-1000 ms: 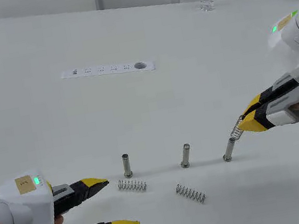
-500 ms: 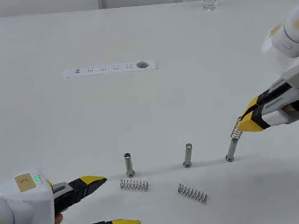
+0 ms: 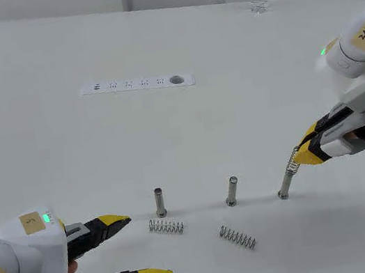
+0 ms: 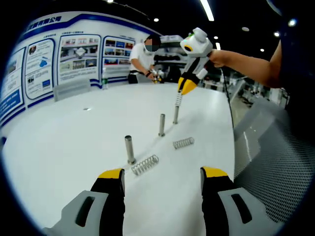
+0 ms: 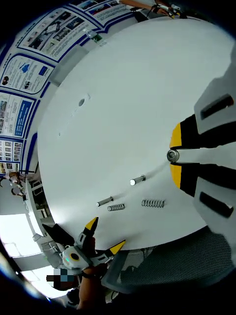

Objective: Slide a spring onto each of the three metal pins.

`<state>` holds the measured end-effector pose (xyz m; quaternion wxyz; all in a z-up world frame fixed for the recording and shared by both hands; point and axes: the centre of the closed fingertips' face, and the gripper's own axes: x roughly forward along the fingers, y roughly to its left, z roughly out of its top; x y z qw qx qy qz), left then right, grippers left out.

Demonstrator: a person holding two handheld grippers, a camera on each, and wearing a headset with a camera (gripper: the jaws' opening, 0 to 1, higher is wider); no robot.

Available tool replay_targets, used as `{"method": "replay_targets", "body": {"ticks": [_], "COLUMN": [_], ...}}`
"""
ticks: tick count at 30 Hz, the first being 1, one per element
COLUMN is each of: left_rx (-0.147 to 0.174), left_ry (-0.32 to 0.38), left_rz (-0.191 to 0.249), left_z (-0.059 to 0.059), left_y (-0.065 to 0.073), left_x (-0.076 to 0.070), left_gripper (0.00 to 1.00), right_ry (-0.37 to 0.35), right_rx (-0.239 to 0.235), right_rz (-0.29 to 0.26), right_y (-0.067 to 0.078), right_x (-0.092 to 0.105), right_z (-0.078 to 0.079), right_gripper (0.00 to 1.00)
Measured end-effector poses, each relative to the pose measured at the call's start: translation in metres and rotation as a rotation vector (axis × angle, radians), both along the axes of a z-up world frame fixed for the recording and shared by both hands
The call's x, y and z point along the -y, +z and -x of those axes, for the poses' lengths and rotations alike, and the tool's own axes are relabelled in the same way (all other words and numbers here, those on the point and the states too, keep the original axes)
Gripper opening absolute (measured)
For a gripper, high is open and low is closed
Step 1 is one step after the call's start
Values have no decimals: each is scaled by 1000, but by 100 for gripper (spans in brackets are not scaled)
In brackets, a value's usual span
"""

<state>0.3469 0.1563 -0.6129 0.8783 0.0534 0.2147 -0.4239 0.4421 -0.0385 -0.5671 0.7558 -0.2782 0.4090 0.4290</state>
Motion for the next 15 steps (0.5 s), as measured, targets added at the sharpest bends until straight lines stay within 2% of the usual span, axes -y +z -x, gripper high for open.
{"method": "replay_targets", "body": {"ticks": [15], "left_rx": [-2], "left_ry": [4], "left_rz": [-6], "left_z": [0], "left_y": [-2], "left_x": [-4], "left_gripper": [63], "right_ry": [-1], "right_rx": [-23], "right_rz": [9], "right_y": [-11], "right_x": [-1], "right_z": [-2], "right_gripper": [11]}}
